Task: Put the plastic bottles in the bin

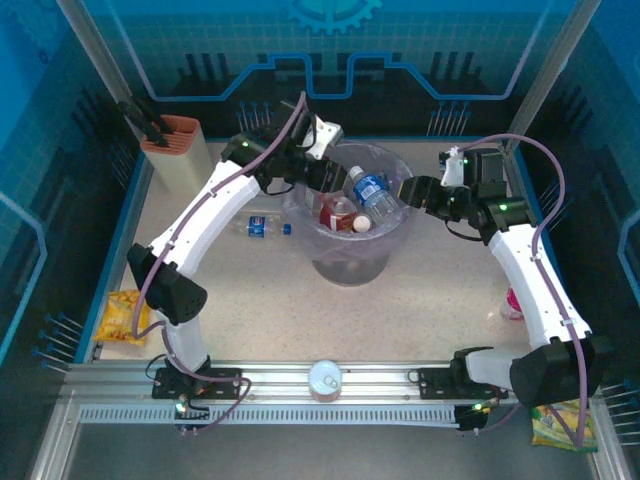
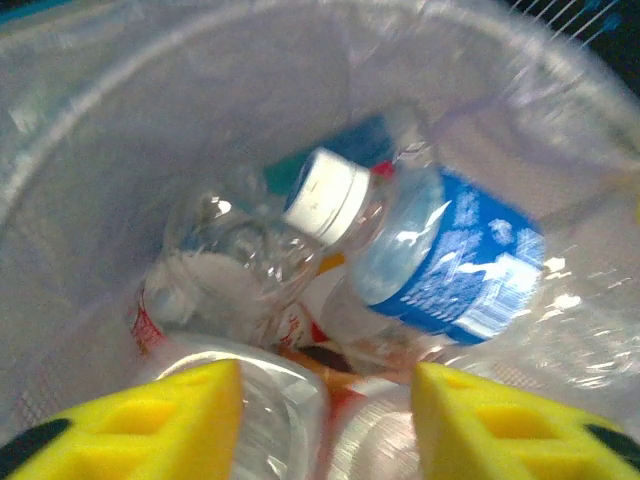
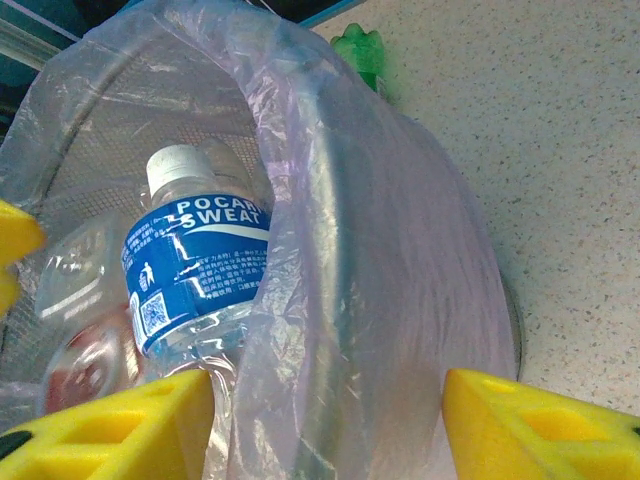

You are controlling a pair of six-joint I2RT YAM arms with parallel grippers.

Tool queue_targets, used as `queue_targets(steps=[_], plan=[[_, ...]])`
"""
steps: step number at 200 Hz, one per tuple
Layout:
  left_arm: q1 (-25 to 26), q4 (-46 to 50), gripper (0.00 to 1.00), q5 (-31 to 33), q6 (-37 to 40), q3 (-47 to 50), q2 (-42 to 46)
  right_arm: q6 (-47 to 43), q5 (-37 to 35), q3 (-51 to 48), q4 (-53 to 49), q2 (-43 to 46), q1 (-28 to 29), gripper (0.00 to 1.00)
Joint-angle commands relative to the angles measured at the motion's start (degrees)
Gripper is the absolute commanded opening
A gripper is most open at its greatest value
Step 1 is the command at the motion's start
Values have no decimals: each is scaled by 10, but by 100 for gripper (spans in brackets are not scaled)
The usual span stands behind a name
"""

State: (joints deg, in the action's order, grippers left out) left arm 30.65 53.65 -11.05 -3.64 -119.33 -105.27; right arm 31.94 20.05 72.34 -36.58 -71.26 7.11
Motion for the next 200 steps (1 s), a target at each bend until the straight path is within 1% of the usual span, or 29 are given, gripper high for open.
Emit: queue_targets(steps=[1,15,31,52,68,89,102,115,136,151,166,182,189,200], plan=[[5,6,55,-27,-10,-63,6,-9,11,33,0,-2,7,64],[5,10,59,-21,-13,-92,10,-15,7,47,-5,-1,8,66],[4,20,66,-5,-16,-125,14,-22,1,61,-9,-2,9,67],[-5,49,72,33,-22,-161,22,-26,0,76,-11,-2,9,70],[-39,80,74,43,-41,-169,29,-27,-1,82,-11,-3,9,71],[-113,115,75,41,-69,-144,40,-31,-1,88,-13,-4,9,72],[-153,112,76,41,-75,-96,53,-34,-2,89,-16,-4,9,73],[-186,89,77,42,-89,-27,72,-37,-4,89,-20,-2,9,73],[-230,39,83,45,-138,95,100,-43,-11,86,-27,3,8,74],[-262,-12,87,38,-211,194,121,-46,-21,85,-34,8,8,76],[-281,-105,91,20,-294,310,153,-48,-30,83,-41,13,8,78],[-296,-204,92,-3,-398,438,183,-50,-37,82,-48,15,7,80],[-302,-240,93,-8,-453,474,191,-50,-38,80,-50,15,7,80],[-305,-290,94,-6,-512,529,196,-51,-40,77,-50,19,7,80]])
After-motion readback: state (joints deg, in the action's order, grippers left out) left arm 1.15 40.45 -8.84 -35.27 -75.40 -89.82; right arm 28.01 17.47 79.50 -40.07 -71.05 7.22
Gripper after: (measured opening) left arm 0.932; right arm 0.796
